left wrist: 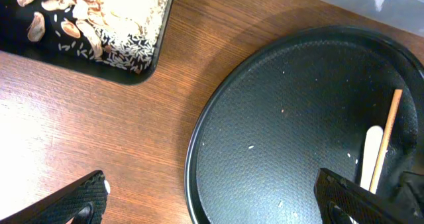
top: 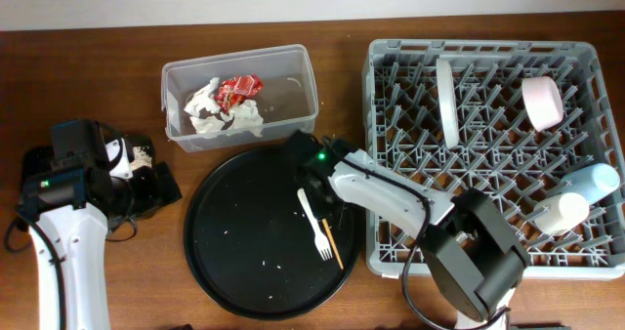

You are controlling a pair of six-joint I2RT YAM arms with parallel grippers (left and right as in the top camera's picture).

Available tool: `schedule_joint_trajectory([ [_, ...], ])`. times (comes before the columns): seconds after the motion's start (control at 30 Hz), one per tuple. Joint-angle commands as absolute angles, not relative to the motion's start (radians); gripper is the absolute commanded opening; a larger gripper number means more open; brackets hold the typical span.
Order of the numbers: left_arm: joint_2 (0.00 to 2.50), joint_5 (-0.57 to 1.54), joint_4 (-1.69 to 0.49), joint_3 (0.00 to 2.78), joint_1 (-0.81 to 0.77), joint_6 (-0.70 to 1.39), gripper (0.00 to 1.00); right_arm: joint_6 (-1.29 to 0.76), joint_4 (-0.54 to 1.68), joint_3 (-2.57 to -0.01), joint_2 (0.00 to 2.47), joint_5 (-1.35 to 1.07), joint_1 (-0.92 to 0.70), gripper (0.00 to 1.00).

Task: Sort waste into correct bins and load items into the dishwasher rack
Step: 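Reach the right gripper to the wooden chopstick and grasp it, then carry the chopstick with the right gripper and place it in the rack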

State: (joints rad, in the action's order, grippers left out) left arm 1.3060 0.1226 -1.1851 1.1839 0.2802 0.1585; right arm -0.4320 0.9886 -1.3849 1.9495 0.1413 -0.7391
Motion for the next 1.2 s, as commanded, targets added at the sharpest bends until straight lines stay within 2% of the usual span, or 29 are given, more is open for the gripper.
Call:
schedule_joint_trajectory([
  [0.0,1.294,0.126,-1.183,1.196,0.284,0.168,0.99,-0.414,0.995,-1.412,1.935,0.057,-0.74,0.55],
  [0.4,1.294,0.126,-1.187,1.196,0.284,0.168,0.99,-0.416,0.841,-1.245,1.938,0.015,-0.773,0.54],
  [0.53,1.294,0.126,-1.187,1.196,0.284,0.168,0.99,-0.419,0.831,-1.244,1.938,0.056,-0.772,0.28],
  [0.67,1.294,0.126,-1.187,1.196,0.284,0.168,0.99,-0.419,0.83,-1.244,1.938,0.056,-0.773,0.13],
  [0.77,1.294,0.126,-1.187,1.196,0.284,0.168,0.99,-0.419,0.83,-1.244,1.938,0.043,-0.773,0.06],
  [0.93,1.294,0.126,-1.187,1.196,0.284,0.168,0.99,-0.419,0.882,-1.295,1.904,0.035,-0.77,0.04],
  [1.07,1.294,0.126,-1.187,1.196,0.284,0.168,0.99,-0.414,0.991,-1.439,1.727,0.09,-0.765,0.04],
  [1.17,1.294,0.126,-1.187,1.196,0.284,0.168,0.99,-0.403,1.036,-1.459,1.594,0.11,-0.678,0.04],
])
